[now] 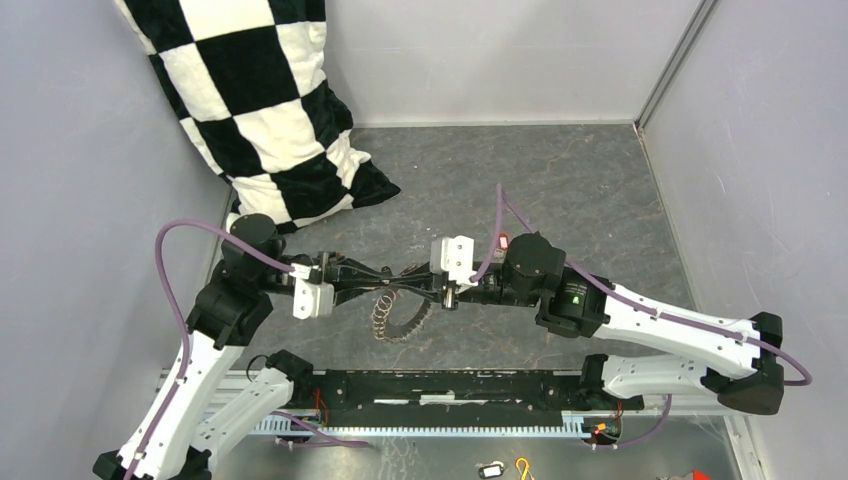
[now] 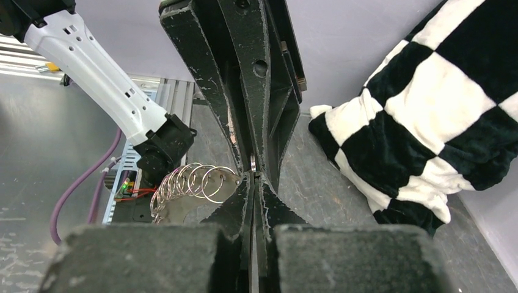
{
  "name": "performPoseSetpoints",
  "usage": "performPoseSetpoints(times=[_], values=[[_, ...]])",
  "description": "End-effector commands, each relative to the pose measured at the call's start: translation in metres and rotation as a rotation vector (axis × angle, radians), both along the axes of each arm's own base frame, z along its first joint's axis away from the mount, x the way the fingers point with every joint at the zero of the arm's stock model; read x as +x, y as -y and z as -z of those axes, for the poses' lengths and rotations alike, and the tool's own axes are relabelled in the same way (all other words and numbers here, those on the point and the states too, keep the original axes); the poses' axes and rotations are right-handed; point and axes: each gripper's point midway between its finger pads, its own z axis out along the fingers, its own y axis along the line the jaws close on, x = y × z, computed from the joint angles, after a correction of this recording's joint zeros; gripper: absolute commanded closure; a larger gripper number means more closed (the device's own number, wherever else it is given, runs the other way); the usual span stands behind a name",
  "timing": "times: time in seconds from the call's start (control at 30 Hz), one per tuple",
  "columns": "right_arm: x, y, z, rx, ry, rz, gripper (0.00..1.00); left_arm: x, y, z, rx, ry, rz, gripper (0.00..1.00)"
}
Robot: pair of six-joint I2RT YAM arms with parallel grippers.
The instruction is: Put the keys on the keyring
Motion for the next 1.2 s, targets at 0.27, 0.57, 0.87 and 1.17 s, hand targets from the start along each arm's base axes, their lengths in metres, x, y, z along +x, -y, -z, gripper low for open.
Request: performPoseSetpoints(times=[0.27, 0.57, 0.87, 1.17], values=[[0.011, 0.002, -0.004, -0.059, 0.001, 0.065, 0.99, -0.012, -0.004, -0.009, 0.007, -0.051, 0.006, 0.76], [0.006, 0.000, -0.011, -0.030, -0.003, 0.042, 0.99, -0.008, -0.003, -0.001, 0.024, -0.058, -0.002, 0.91], [0.004, 0.001, -0.012, -0.018, -0.007, 0.034, 0.99, -0.003, -0.008, 0.020, 0.073, -0.067, -0.050, 0.77], [0.001, 0.000, -0.021, 0.014, 0.005, 0.017, 0.99, 0.013, -0.011, 0.025, 0.097, -0.086, -0.147, 0.73]])
